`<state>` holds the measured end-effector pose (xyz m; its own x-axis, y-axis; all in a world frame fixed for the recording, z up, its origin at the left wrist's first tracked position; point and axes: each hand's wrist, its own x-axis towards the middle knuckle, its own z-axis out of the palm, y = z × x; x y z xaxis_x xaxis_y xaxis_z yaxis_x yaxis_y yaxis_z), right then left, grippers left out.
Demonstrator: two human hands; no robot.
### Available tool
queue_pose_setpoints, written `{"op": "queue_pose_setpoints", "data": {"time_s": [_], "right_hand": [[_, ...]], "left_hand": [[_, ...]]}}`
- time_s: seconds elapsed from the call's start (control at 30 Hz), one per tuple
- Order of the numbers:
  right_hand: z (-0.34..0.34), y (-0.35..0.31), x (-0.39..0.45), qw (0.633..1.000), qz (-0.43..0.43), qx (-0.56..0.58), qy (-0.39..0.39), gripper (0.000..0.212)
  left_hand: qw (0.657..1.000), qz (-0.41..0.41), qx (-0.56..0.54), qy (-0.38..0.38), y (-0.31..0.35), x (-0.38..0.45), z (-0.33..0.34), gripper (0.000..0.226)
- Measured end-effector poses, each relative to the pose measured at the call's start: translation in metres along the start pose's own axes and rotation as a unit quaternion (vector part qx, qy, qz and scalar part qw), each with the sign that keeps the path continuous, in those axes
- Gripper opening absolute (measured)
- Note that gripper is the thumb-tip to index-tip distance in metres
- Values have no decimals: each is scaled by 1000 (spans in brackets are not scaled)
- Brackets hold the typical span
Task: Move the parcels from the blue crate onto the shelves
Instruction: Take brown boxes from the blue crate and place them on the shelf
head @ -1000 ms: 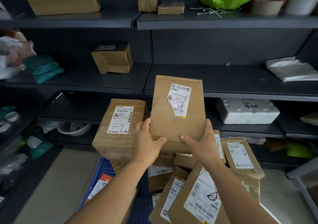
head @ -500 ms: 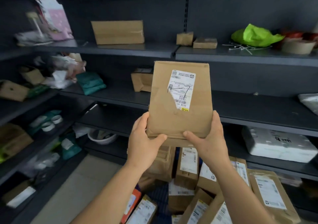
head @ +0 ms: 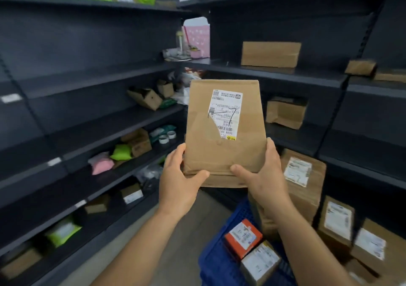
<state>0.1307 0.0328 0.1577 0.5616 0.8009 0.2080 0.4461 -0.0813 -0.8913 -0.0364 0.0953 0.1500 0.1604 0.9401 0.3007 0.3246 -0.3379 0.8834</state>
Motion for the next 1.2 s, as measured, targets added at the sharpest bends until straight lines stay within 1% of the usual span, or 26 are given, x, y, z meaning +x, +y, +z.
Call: {"op": "queue_pose_setpoints", "data": {"time_s": [0.13, 0.23, 0.37, 0.5, 0.63, 0.73, 0.77, 0.83, 0.87, 0.97, 1.07, 1.2], "right_hand": [[69, -42, -40, 997, -33, 19, -59, 110], [118, -72, -72, 991, -62, 52, -106, 105], [182, -113, -112, 980, -93, 63, -163, 110], [240, -153, -145, 964, -128, 65, -225, 112], [297, -191, -174, 941, -156, 80, -288, 106], [342, -214, -192, 925, -173, 93, -325, 93], [357, -222, -198, 920, -178, 95, -337, 96], [387, -240, -210, 909, -181, 97, -362, 110], [402, -249, -215, 903, -186, 100, -374, 113], [450, -275, -228, 883, -203, 110, -409, 115], [501, -300, -240, 866, -210, 97, -444, 114], [570, -326, -258, 840, -224, 82, -488, 113]], "left_hand": [[998, -24, 17, 63, -29, -23, -90, 79], [993, -39, 36, 108, -47, -43, -156, 81], [984, -55, 49, 165, -61, -73, -239, 76], [969, -86, 67, 223, -79, -98, -310, 79], [948, -111, 90, 284, -100, -117, -374, 79], [932, -125, 112, 320, -115, -128, -419, 78], [927, -131, 121, 330, -121, -132, -434, 79], [916, -137, 135, 351, -132, -136, -465, 81], [911, -138, 140, 362, -137, -137, -480, 81], [892, -153, 161, 395, -153, -138, -524, 81], [873, -169, 177, 423, -173, -138, -566, 82], [849, -213, 177, 449, -202, -138, -618, 78]]}}
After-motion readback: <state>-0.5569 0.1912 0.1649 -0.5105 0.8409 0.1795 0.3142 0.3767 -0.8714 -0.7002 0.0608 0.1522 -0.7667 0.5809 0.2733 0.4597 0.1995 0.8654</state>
